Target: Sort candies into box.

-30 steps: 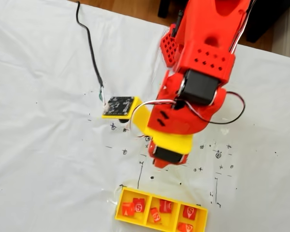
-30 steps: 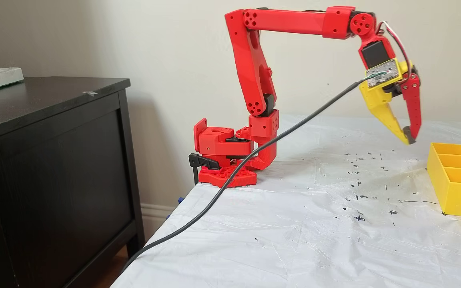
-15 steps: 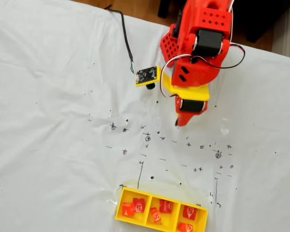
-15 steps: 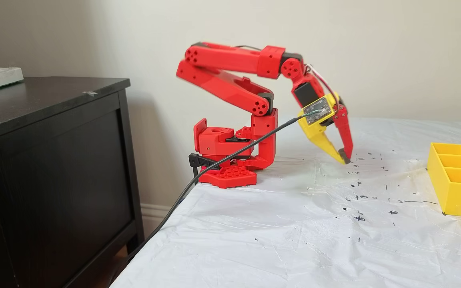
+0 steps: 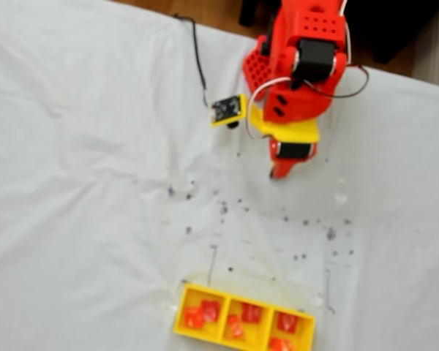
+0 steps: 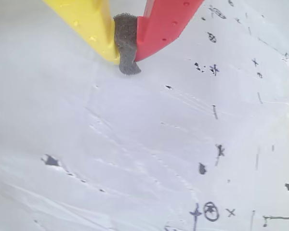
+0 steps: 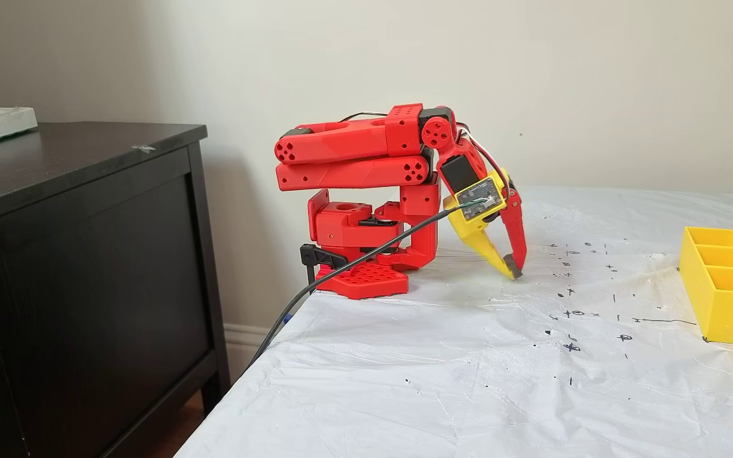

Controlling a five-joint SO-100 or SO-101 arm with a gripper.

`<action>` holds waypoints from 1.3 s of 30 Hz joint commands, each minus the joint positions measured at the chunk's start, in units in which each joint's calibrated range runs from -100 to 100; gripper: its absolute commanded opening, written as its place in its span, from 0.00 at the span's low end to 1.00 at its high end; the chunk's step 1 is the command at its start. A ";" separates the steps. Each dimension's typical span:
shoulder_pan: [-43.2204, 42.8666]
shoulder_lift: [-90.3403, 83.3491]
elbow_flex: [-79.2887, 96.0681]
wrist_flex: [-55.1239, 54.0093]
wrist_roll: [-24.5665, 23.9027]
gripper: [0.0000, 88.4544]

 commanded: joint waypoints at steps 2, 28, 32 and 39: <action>0.43 -1.19 -2.28 5.86 1.61 0.00; 0.25 -1.19 -2.28 5.86 1.71 0.00; 0.25 -1.19 -2.28 5.86 1.71 0.00; 0.25 -1.19 -2.28 5.86 1.71 0.00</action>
